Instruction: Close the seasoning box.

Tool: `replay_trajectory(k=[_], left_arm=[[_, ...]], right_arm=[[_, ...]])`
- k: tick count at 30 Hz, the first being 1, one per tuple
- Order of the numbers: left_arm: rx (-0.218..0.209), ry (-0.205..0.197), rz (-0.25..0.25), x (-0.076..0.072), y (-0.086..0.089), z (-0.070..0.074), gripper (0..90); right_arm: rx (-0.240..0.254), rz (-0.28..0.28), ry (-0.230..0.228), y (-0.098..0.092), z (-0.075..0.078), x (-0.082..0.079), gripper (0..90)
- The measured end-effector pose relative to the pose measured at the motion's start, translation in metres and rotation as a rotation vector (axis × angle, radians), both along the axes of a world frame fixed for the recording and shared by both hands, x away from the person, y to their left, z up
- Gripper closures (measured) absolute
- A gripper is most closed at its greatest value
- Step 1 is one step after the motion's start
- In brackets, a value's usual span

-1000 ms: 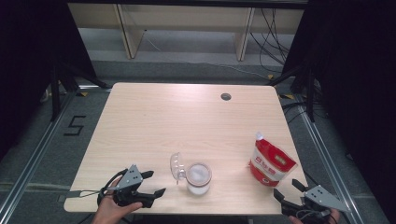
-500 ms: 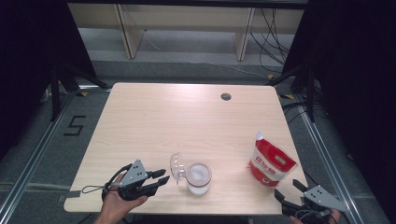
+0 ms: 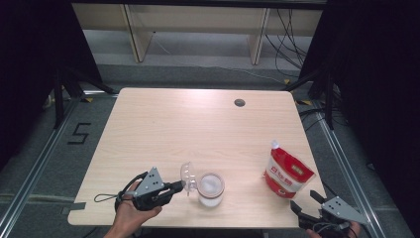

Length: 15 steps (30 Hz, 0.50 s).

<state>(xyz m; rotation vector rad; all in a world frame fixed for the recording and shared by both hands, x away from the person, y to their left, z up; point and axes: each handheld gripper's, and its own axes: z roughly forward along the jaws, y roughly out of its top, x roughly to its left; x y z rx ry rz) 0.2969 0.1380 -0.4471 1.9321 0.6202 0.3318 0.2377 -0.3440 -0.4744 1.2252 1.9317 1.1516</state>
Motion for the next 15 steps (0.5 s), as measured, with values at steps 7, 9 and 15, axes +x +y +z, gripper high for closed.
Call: replay_trajectory(k=[7,9,15], left_arm=[[0.011,-0.021,-0.023,-0.0009,-0.0045,0.0029,87.3],[0.003,-0.015,-0.023,-0.0026,-0.0068,0.0029,87.1],[-0.005,-0.004,-0.031,-0.004,-0.0094,0.0022,86.2]], right_arm=[[0.007,-0.004,0.01,0.001,0.001,-0.0005,23.1],[0.016,-0.001,0.019,0.0017,0.0007,-0.0004,23.1],[0.015,0.001,0.018,0.0019,0.0008,-0.0003,23.2]])
